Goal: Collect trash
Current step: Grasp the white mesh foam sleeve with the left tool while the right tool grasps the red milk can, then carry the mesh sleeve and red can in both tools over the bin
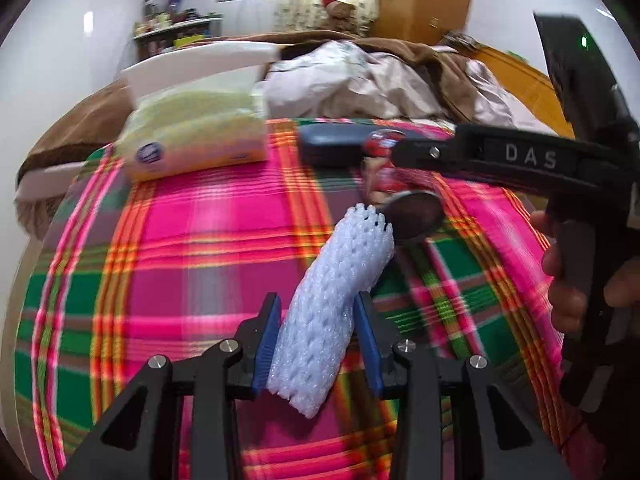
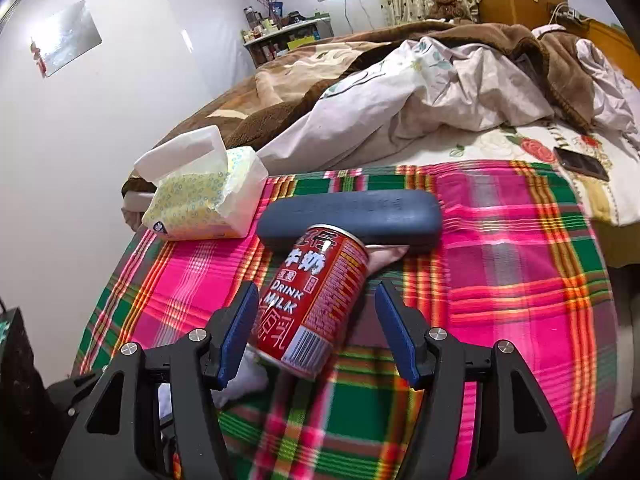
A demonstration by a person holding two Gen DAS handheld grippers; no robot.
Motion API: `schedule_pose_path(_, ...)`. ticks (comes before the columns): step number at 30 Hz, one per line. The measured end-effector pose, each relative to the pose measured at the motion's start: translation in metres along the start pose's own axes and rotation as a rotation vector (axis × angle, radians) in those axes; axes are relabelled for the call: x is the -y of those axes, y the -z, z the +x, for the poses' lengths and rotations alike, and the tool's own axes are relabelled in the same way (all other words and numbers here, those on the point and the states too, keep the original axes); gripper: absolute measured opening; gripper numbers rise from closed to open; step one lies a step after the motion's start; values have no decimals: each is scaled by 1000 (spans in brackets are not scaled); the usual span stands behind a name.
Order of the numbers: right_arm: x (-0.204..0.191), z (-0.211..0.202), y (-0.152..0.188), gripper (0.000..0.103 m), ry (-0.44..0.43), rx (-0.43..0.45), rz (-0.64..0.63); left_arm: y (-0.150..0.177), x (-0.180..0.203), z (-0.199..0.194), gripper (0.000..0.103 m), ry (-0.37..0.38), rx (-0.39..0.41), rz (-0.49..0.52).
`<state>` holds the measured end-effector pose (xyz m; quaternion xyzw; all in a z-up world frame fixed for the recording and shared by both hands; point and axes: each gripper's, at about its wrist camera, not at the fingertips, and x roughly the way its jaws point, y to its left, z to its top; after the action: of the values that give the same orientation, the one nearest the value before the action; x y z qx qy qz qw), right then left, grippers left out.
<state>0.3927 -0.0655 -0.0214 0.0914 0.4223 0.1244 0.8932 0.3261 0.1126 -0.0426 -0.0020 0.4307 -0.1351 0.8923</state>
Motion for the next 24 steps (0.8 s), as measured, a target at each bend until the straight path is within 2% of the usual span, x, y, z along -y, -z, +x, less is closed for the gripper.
schedule_pose_path(5, -7, 16, 0, 62, 11, -35, 0, 4, -26, -3, 39, -33, 18, -124)
schedule_pose_path(8, -9, 21, 1, 62, 28, -56, -8, 5, -33, 0, 39, -13, 17, -160)
schedule_pose_path(11, -10, 27, 2, 62, 52, -72, -22, 3, -34, 3, 41, -19, 23, -168)
schedule_pose_path(14, -10, 29, 4, 62, 63, -86, -29, -1, -33, 6, 52, -24, 24, -168)
schedule_pose_path(19, -14, 29, 8, 62, 95, -88, -72, -8, -31, 12, 58, -29, 22, -152)
schedule_pose_path(22, -18, 27, 9, 56, 106, -76, -105, -11, -28, 16, 58, -48, 16, -136)
schedule_pose_path(24, -19, 26, 10, 56, 111, -73, -116, -11, -25, 16, 58, -64, 17, -117)
